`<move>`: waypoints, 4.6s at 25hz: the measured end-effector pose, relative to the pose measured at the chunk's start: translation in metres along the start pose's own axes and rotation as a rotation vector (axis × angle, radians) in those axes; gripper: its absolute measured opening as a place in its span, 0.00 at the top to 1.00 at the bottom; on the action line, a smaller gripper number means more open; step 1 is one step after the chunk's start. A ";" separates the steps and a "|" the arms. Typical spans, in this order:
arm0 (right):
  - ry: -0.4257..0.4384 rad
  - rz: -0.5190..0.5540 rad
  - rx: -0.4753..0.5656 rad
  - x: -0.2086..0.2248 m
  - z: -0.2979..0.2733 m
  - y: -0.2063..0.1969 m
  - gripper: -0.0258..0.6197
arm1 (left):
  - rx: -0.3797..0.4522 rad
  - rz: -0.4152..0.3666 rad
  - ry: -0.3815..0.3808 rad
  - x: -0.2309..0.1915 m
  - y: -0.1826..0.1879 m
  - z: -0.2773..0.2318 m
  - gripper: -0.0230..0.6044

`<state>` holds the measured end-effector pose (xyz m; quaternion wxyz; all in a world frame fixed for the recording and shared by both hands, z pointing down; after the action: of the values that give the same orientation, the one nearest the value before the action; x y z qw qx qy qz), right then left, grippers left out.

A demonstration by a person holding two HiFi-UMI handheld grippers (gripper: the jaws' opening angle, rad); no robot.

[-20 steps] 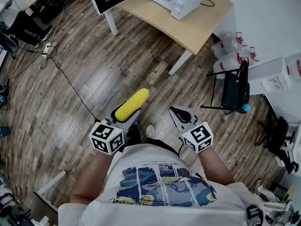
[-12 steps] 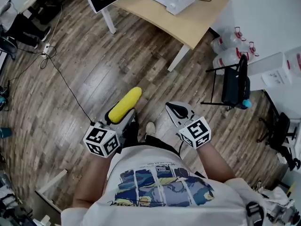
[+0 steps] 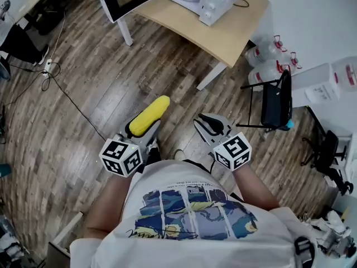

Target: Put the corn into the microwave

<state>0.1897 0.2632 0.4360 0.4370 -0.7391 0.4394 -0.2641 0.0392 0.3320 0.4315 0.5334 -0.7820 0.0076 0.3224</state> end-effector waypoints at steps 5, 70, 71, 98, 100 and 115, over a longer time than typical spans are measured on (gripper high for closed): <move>-0.017 0.032 0.030 -0.013 -0.048 0.047 0.86 | 0.025 -0.033 -0.038 -0.051 0.045 0.005 0.56; -0.515 -0.202 -0.119 0.404 -0.268 0.178 0.88 | -0.115 -0.162 0.090 -0.517 0.296 -0.512 0.56; -0.522 -0.206 -0.121 0.404 -0.270 0.179 0.88 | -0.121 -0.172 0.087 -0.520 0.297 -0.516 0.56; -0.646 -0.344 -0.170 0.373 -0.287 0.169 0.88 | -0.387 -0.401 0.125 -0.563 0.307 -0.585 0.55; -0.651 -0.347 -0.169 0.373 -0.285 0.167 0.88 | -0.384 -0.399 0.122 -0.563 0.306 -0.585 0.54; -0.675 -0.390 -0.154 0.350 -0.268 0.149 0.88 | -0.304 -0.390 0.102 -0.556 0.314 -0.571 0.42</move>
<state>0.0858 -0.1899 0.4355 0.4417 -0.8845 0.1411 -0.0504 -0.2292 -0.4669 0.5831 0.4606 -0.8551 -0.1654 0.1710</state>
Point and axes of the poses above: the fingertips, and each gripper's own axes: z backward along the fingers, x to its right, y out of its top, the point moved 2 cm from there along z, backward along the fingers, and after that the axes turned 15 degrees about -y, right-handed, at the moved point
